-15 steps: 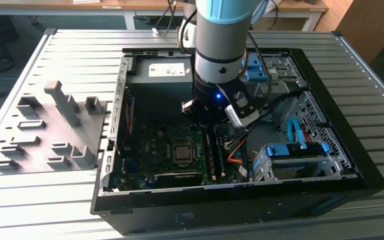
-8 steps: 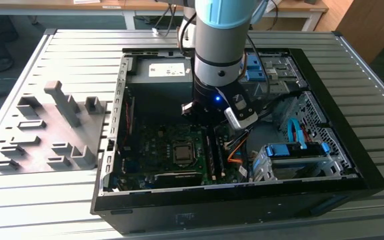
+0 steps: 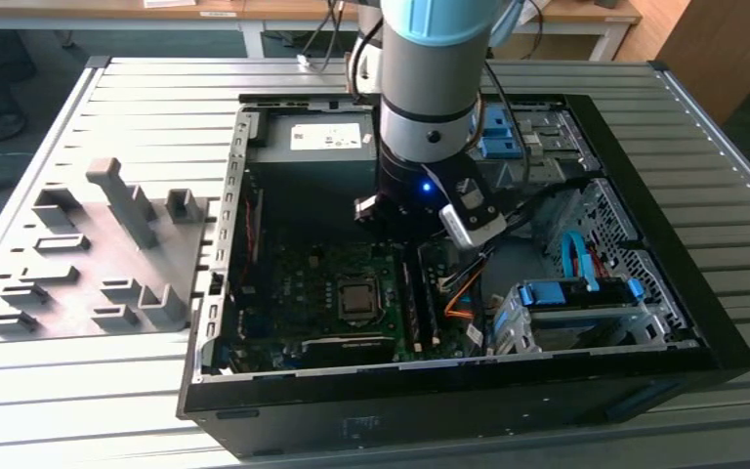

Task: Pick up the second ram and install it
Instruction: 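Press down the second ram until it locks into place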

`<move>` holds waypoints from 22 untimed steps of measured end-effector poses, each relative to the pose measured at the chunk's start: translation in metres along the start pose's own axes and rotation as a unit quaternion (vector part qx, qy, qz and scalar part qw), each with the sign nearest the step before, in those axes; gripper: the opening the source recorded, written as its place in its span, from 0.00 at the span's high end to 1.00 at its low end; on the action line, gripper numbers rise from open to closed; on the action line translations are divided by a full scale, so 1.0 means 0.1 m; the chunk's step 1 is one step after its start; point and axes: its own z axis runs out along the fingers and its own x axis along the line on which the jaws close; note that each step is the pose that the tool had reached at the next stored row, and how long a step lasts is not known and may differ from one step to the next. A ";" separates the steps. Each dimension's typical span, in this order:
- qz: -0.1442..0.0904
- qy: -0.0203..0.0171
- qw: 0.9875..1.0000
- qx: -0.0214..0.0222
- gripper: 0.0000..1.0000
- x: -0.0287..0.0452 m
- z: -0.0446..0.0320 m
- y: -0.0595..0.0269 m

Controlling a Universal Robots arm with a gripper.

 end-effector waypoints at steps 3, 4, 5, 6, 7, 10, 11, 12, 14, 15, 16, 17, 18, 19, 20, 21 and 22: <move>0.000 0.000 1.000 0.000 0.90 -0.001 0.000 -0.113; 0.000 0.000 1.000 0.000 0.90 -0.001 0.002 -0.153; 0.000 0.000 1.000 0.001 0.90 -0.001 0.003 -0.193; 0.000 0.000 1.000 0.001 0.90 -0.002 0.005 -0.233; 0.000 0.000 1.000 0.001 0.90 -0.002 0.007 -0.272; 0.000 0.000 1.000 0.001 0.90 -0.003 0.014 -0.397; 0.000 0.000 1.000 0.001 0.90 -0.004 0.016 -0.436; 0.000 0.000 1.000 0.001 0.90 -0.004 0.021 -0.460; 0.000 0.000 1.000 0.001 0.90 -0.003 0.034 -0.474; 0.000 0.000 1.000 0.001 0.90 -0.003 0.042 -0.475; 0.000 0.000 1.000 0.001 0.90 -0.003 0.047 -0.477; 0.000 0.000 1.000 0.001 0.90 -0.003 0.056 -0.477; 0.000 0.000 1.000 0.001 0.90 -0.002 0.065 -0.478; 0.000 0.000 1.000 0.001 0.90 -0.002 0.070 -0.479; 0.000 0.000 1.000 0.002 0.90 -0.002 0.074 -0.480; 0.000 0.000 1.000 0.002 0.90 -0.002 0.080 -0.480; 0.000 0.000 1.000 0.002 0.90 -0.001 0.087 -0.480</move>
